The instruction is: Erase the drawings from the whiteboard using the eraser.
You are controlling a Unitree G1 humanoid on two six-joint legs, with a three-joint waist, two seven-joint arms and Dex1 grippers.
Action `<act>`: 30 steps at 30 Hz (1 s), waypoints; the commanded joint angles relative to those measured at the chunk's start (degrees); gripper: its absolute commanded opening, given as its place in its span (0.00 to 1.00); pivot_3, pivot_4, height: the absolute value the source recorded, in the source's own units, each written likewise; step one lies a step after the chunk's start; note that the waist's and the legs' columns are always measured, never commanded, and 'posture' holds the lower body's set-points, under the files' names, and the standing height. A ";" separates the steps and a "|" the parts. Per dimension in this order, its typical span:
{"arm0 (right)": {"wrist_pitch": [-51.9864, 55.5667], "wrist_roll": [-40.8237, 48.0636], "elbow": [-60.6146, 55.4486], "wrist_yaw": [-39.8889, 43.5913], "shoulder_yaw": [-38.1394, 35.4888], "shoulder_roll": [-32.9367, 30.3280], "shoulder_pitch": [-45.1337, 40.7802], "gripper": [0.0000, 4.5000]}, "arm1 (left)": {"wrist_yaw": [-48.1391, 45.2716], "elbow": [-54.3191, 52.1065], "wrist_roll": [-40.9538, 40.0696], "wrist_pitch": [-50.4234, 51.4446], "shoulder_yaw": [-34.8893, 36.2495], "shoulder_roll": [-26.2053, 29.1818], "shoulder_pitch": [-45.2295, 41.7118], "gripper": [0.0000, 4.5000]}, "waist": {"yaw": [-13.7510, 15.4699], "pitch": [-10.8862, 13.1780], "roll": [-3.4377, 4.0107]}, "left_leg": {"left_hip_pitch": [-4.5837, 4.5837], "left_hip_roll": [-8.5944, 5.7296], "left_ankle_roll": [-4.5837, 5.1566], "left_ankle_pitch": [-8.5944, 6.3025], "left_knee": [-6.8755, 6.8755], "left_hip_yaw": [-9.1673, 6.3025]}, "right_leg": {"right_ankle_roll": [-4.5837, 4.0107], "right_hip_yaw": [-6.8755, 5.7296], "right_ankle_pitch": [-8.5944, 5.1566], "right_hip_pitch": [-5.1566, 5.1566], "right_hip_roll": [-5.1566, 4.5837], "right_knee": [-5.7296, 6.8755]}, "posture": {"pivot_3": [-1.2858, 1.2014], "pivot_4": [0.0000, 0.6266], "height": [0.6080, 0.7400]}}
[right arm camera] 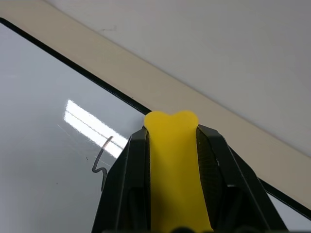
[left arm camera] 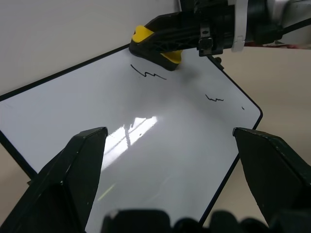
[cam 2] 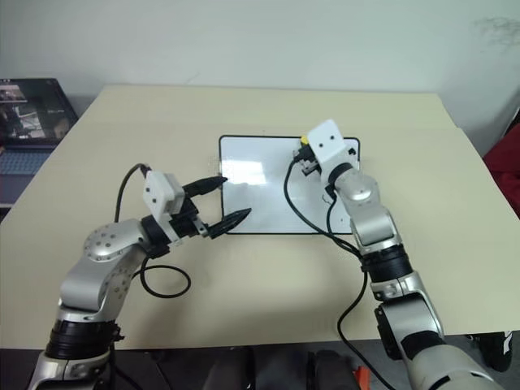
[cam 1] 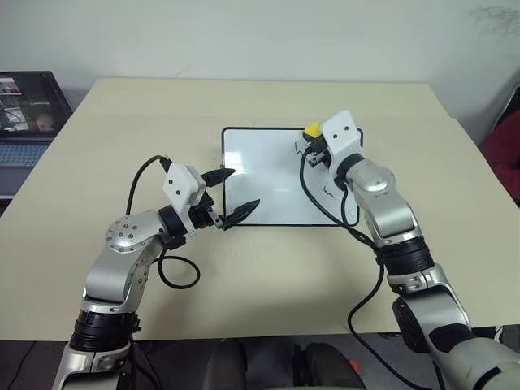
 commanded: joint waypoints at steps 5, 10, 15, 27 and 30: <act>-0.05 -1.52 0.85 2.39 5.03 2.70 2.90 0.22 | -0.03 -2.39 -0.65 -0.44 0.69 0.03 0.21 1.00 | -0.12 -0.01 0.00 | 0.05 0.07 0.00 0.00 0.00 -0.02 | 0.00 -0.01 0.00 0.00 0.01 0.07 | 0.52 0.24 1.00; 1.65 -2.07 0.73 4.25 7.46 4.09 5.63 0.22 | 0.11 -2.42 -0.50 -0.49 0.60 0.00 0.31 1.00 | -0.13 -0.04 -0.02 | 0.16 0.06 0.00 0.00 0.01 -0.01 | 0.00 0.01 0.00 0.11 0.00 0.08 | 0.52 0.24 1.00; 1.64 -2.40 -3.27 5.46 8.40 3.79 8.18 0.22 | 0.10 -1.88 -0.23 -0.88 0.69 0.02 0.48 1.00 | 0.05 -0.06 -0.04 | 0.33 0.05 0.00 0.00 0.01 -0.04 | 0.01 -0.04 0.01 0.29 0.00 0.11 | 0.52 0.24 1.00; 5.91 -1.99 -10.36 1.83 -1.02 -0.57 -0.07 0.22 | -0.04 -1.17 -0.07 -1.27 0.25 -0.37 0.37 1.00 | 0.20 0.00 0.02 | -0.03 0.03 -0.01 0.00 -0.05 -0.03 | 0.02 -0.02 0.01 -0.03 0.00 -0.09 | 0.52 0.24 1.00; 4.08 -2.57 -5.13 0.73 -0.77 -0.61 -1.87 0.22 | -0.08 -0.86 0.17 -1.66 0.17 -0.53 -0.11 1.00 | 0.18 0.00 0.02 | -0.03 0.02 -0.01 0.00 -0.05 0.03 | 0.02 0.01 0.01 -0.02 0.00 -0.12 | 0.52 0.24 1.00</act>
